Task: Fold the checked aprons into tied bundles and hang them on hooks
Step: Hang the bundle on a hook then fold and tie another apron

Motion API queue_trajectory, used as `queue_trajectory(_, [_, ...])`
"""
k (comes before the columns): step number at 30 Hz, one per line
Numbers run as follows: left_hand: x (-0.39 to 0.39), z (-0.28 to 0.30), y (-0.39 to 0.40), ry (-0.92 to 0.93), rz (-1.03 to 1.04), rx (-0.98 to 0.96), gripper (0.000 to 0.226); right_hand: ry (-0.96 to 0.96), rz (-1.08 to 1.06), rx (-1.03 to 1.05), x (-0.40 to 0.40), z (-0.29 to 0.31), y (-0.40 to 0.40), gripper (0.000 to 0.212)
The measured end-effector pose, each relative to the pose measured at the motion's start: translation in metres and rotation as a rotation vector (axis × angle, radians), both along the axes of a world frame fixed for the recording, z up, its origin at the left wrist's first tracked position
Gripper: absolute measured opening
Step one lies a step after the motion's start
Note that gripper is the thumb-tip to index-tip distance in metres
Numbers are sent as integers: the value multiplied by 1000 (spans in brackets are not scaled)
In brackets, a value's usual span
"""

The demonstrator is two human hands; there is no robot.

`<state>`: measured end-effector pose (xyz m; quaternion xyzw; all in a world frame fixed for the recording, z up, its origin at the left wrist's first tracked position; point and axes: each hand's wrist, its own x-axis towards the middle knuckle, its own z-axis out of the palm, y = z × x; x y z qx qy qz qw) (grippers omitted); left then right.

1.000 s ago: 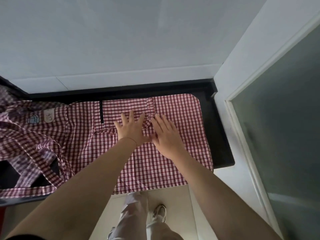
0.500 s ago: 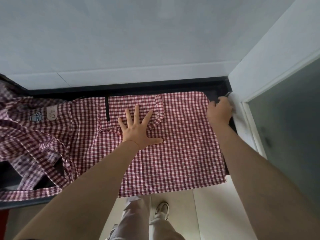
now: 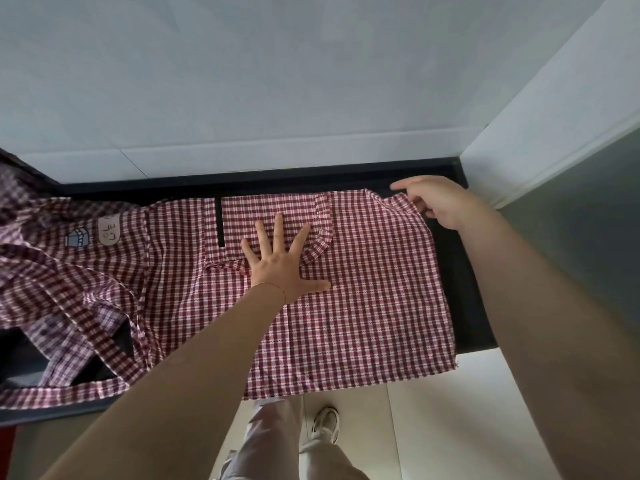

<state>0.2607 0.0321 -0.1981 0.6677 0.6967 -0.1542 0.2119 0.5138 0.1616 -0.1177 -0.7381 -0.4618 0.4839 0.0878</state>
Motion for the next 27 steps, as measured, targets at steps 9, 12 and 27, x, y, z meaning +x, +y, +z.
queue_trajectory(9, [2, 5, 1, -2, -1, -31, 123, -187, 390, 40, -4, 23, -1, 27])
queue_trajectory(12, [2, 6, 1, 3, -1, -37, 124, -456, 553, -10, -10, 24, 5, 29])
queue_trajectory(27, [3, 5, 0, -12, 8, -16, 121, -374, 604, 739, -107, -72, -106, 50])
